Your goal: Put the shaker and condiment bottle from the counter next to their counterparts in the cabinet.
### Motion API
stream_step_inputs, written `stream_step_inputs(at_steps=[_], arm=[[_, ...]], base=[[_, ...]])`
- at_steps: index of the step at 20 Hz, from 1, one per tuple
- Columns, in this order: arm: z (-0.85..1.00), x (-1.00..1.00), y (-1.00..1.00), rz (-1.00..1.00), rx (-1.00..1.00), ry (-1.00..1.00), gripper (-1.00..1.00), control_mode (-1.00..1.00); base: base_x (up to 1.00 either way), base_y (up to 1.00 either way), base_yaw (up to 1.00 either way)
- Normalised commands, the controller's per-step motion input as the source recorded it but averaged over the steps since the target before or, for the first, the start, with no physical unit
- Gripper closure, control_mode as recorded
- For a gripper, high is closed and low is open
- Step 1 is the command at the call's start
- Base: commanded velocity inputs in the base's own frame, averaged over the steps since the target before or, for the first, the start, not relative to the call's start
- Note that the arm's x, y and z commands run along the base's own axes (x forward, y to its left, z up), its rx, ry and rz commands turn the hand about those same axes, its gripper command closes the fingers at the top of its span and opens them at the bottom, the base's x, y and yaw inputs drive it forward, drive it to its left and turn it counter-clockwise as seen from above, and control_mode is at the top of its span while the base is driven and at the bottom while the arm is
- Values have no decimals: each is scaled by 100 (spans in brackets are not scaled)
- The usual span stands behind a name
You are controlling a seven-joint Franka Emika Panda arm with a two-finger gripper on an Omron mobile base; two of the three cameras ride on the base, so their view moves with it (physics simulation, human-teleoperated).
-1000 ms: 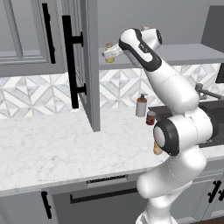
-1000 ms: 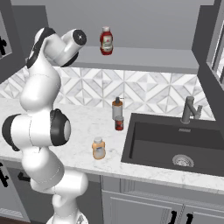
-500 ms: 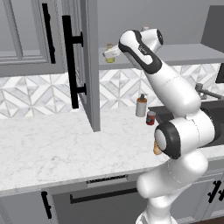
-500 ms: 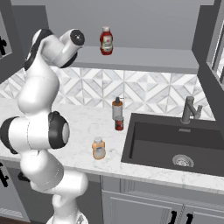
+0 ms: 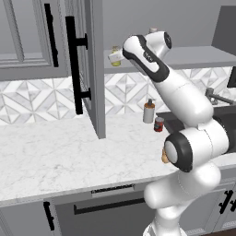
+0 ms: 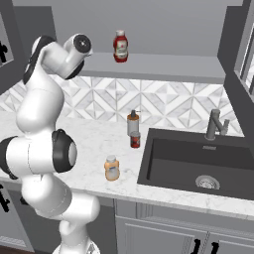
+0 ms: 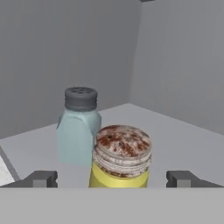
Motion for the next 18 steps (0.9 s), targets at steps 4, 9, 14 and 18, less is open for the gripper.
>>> stream_step_inputs(at_steps=[4,9,14,18], arm=[[8,-14,0,-7,0,0,-100,-100],[8,-27,-10,-8,0,0,-100,-100],[5,-35,-24,-8,0,0,-100,-100],[3,-49,-33,-9,0,0,-100,-100]], base=[[0,0,0],[0,0,0],[0,0,0],[0,0,0]])
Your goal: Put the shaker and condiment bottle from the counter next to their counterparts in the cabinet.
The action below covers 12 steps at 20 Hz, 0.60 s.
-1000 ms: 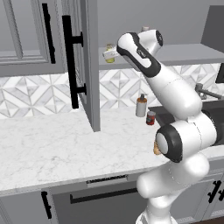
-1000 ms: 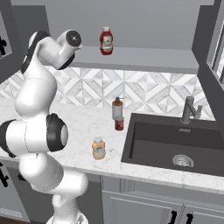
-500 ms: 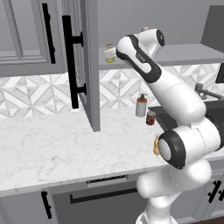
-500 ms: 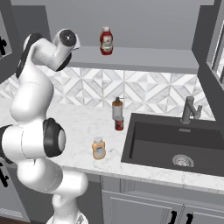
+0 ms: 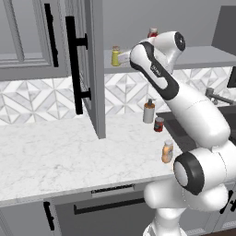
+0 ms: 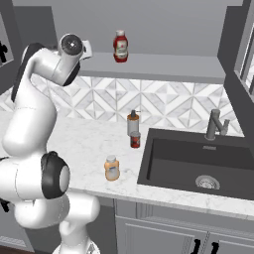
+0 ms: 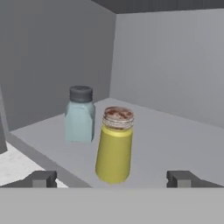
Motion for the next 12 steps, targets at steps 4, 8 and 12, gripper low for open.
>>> stream_step_inputs(at_steps=[4,8,12], arm=[[1,-64,-38,-10,0,0,-100,-100],[2,-82,-52,-9,1,0,-100,-100],[0,-96,-58,-7,2,0,-100,-100]], base=[[0,0,0],[0,0,0],[0,0,0]])
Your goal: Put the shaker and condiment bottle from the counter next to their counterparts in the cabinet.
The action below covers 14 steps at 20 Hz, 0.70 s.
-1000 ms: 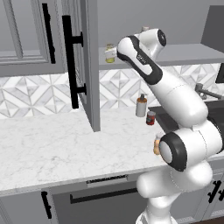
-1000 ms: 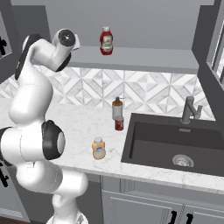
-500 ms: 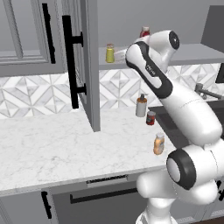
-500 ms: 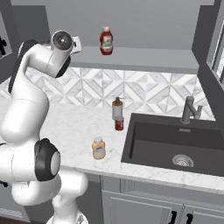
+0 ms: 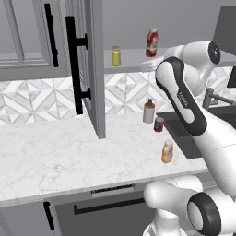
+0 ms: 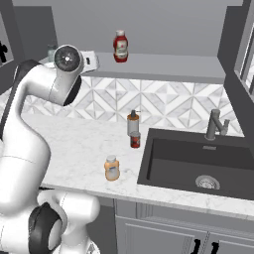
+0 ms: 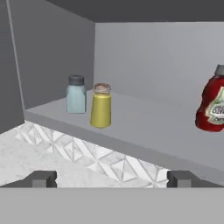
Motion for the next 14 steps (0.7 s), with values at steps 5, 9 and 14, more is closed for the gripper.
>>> stream_step_inputs(at_steps=[5,9,14], arm=[[0,-91,-52,-5,2,-4,-100,-100],[-16,-70,-42,-5,0,-13,-100,-100],[-60,-50,-44,-4,0,-17,-100,-100]], base=[[0,0,0],[0,0,0],[0,0,0]])
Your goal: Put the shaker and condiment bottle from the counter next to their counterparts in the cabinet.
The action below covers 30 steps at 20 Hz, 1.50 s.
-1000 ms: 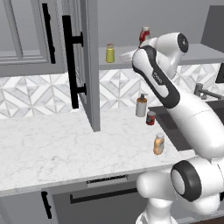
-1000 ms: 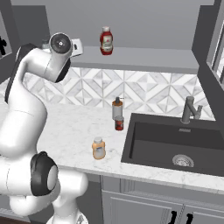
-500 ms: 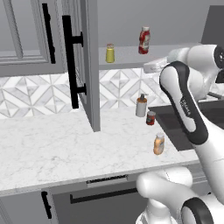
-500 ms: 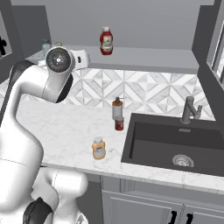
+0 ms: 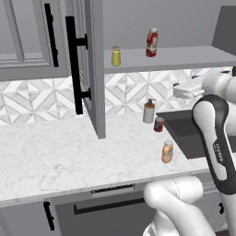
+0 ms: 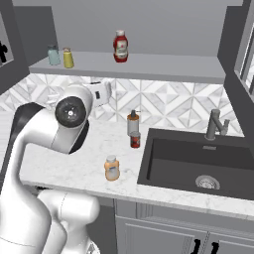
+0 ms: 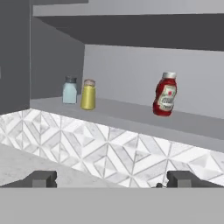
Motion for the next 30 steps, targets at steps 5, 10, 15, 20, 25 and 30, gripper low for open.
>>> stream_step_inputs(at_steps=[5,10,15,20,25,30], arm=[[-67,-53,-49,-3,0,-16,-100,-100],[-33,-51,-54,-2,0,-9,-100,-100],[-38,-49,-38,0,0,-3,-100,-100],[-79,-23,-6,0,-7,-10,-100,-100],[-86,0,9,0,-9,-15,-100,-100],[-98,31,35,2,-11,-16,-100,-100]], base=[[0,0,0],[0,0,0],[0,0,0],[0,0,0],[0,0,0],[0,0,0]])
